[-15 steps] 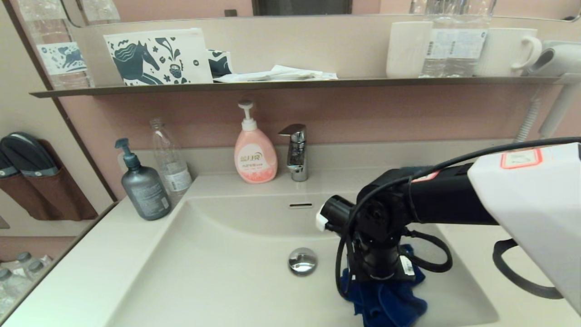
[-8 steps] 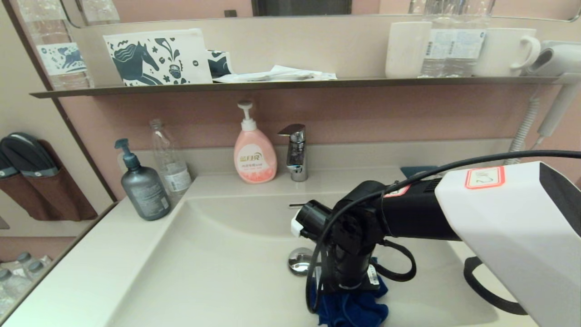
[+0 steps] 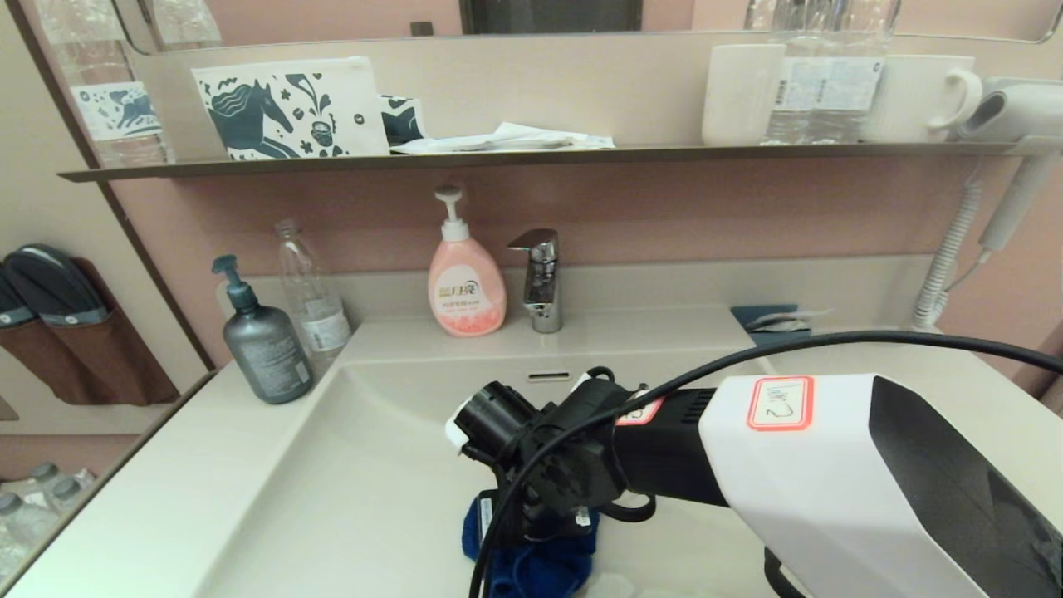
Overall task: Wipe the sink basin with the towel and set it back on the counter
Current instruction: Wipe the sink
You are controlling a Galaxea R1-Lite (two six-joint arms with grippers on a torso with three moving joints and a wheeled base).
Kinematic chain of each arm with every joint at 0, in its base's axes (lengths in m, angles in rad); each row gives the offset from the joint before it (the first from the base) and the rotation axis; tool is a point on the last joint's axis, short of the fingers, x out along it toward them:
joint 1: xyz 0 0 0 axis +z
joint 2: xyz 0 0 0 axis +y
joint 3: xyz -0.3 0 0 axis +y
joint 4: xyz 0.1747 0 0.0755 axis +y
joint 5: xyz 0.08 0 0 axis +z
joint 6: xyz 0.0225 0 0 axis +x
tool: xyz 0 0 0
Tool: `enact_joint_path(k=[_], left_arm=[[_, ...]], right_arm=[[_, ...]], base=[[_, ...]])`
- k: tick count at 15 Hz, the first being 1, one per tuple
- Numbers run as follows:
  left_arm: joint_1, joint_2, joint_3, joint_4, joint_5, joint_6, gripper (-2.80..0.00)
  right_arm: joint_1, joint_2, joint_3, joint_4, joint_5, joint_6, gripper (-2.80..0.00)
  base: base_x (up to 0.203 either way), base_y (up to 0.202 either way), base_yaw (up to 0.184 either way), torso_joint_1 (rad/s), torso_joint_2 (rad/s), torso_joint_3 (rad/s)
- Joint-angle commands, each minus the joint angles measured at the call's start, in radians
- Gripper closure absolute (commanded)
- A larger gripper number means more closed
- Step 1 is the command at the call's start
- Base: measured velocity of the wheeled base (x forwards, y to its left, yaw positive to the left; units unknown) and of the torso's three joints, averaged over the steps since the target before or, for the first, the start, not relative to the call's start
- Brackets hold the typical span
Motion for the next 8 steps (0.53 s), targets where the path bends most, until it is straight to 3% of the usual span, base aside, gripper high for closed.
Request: enact_joint_path(k=[1, 8], left_arm=[[0.0, 0.001, 0.0, 0.0, 0.0, 0.0, 0.0], [0.0, 0.001, 0.0, 0.001, 0.0, 0.0, 0.0]], right_arm=[[0.01, 0.025, -0.002, -0.112, 0.027, -0.019, 0.0], [0.021, 0.058, -0.002, -0.423, 0.113, -0.074, 0.0]], base=[[0.0, 0.0, 0.0, 0.0, 0.0, 0.0], [0.0, 0.0, 0.0, 0.0, 0.0, 0.0]])
